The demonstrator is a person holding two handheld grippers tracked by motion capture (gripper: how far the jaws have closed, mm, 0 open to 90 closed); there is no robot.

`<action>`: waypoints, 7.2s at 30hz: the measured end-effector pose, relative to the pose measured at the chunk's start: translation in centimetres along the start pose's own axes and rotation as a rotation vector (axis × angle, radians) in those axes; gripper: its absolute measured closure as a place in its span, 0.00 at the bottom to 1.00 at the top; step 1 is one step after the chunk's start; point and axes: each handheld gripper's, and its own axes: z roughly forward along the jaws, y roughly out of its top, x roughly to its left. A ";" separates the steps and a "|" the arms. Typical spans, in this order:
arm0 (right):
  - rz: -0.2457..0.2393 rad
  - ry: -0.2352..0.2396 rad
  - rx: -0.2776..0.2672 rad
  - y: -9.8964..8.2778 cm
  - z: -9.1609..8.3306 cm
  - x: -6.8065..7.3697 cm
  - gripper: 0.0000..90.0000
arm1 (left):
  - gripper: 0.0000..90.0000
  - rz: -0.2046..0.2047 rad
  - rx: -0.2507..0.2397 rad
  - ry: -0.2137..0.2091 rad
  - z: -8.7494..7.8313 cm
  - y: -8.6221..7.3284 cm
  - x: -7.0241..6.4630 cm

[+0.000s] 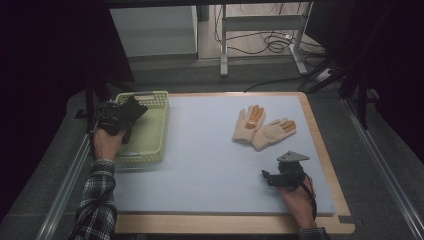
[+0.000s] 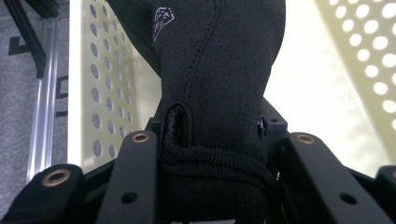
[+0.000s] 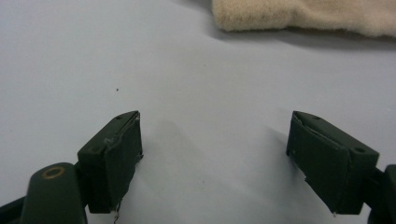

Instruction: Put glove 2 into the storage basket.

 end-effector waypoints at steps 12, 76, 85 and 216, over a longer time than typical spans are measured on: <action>0.000 0.000 0.000 0.0 0.0 0.0 0.20 | 0.20 0.021 0.053 0.001 1.1 0.1 0.1; 0.013 -0.018 0.011 0.1 0.1 -0.1 0.14 | 0.00 0.501 -0.310 -0.483 -6.3 -14.4 -18.2; 0.017 -0.017 0.014 0.1 0.1 -0.1 0.14 | 0.00 0.516 -0.164 -0.401 -2.7 -16.1 -18.5; -0.017 0.073 -0.055 10.1 5.8 -1.9 0.66 | 0.02 0.472 -0.131 -0.441 -2.4 -15.9 -18.3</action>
